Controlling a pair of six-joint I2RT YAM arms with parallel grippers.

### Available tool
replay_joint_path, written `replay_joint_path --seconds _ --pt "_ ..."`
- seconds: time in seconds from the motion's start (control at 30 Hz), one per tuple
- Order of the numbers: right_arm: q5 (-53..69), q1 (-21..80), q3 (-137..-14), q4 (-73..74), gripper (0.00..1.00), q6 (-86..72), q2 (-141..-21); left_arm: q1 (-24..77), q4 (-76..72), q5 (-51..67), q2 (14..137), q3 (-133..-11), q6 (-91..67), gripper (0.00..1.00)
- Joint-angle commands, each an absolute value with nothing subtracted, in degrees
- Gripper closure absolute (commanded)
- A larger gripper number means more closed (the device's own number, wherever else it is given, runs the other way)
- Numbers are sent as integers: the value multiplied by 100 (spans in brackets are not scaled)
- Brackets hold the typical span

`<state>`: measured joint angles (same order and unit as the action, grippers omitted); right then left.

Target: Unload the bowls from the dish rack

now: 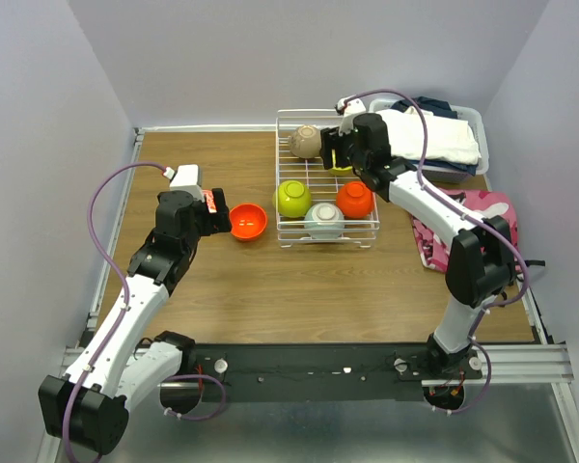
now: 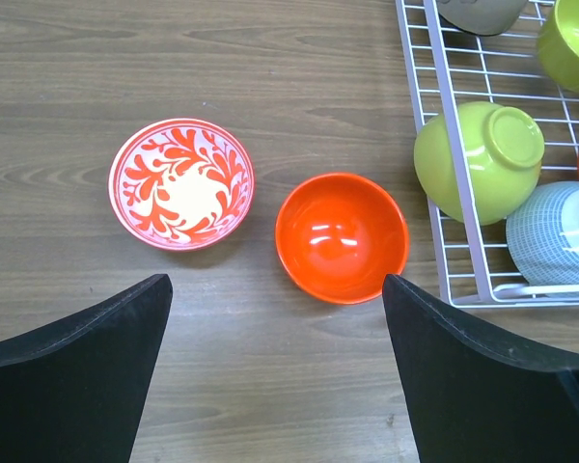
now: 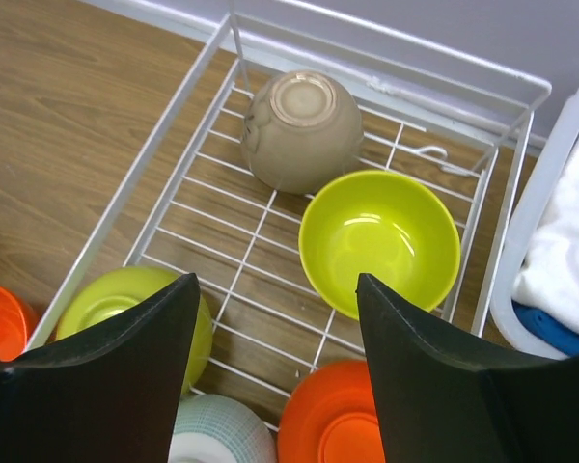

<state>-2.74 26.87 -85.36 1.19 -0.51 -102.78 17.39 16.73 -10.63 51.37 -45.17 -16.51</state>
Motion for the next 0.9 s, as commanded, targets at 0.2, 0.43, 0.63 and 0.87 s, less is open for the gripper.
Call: replay_joint_path --seconds 0.2,0.43,0.63,0.87 --pt "-537 2646 -9016 1116 22 -150 -10941 1758 1626 -932 5150 -4491 -1644 1" --pt "-545 2628 -9543 1169 23 228 -11732 1758 1670 -932 5194 -4509 -1644 1" --pt "-492 2602 -10098 1318 31 518 -12391 1758 1688 -941 5221 -4526 -1644 1" --pt "-554 2602 -10397 1397 60 852 -12560 1758 1705 -932 5247 -4553 -1644 1"
